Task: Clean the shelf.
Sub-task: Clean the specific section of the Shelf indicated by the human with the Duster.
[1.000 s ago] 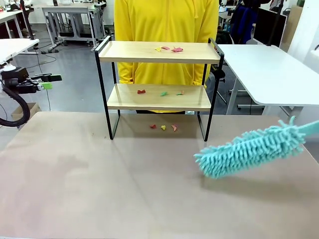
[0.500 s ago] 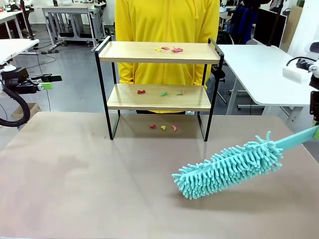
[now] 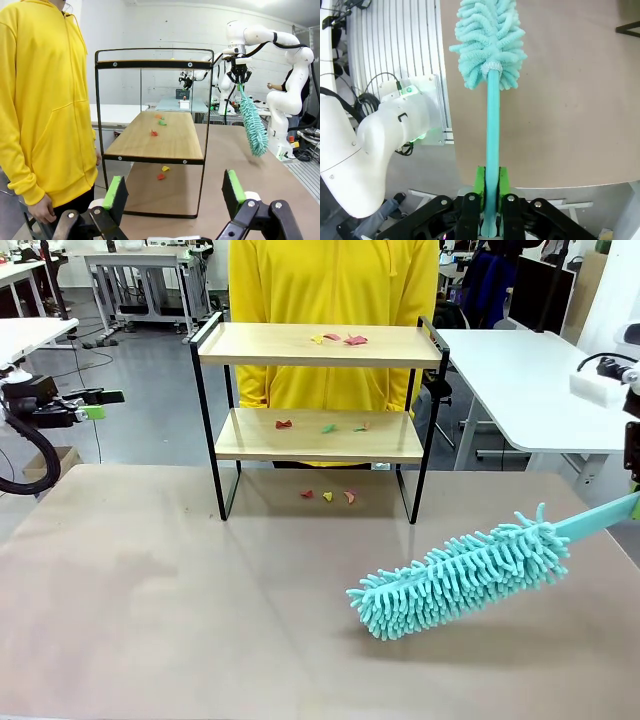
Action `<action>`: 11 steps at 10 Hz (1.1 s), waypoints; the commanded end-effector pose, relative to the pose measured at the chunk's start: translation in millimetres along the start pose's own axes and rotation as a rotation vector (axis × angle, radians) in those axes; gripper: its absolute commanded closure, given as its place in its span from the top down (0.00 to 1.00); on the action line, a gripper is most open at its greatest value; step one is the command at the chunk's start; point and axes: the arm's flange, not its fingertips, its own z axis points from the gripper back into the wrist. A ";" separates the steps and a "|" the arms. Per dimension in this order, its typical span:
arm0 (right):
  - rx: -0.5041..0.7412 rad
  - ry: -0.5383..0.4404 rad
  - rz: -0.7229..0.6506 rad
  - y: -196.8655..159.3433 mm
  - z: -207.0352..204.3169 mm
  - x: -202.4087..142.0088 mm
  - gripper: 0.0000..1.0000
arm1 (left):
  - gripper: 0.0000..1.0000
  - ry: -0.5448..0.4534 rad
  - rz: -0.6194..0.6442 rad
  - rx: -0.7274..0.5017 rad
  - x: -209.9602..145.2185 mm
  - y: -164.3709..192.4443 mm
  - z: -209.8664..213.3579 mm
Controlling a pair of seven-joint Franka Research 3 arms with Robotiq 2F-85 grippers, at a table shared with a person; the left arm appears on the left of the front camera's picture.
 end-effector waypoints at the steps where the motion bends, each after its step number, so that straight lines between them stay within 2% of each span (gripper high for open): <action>1: -0.003 0.002 0.002 2.4 2.4 -2.1 0.14 | 1.00 0.000 -0.005 -0.004 2.8 -1.3 0.5; 11: -0.003 0.002 0.002 2.4 2.4 -2.1 0.14 | 1.00 0.000 -0.005 -0.004 2.8 -1.3 0.5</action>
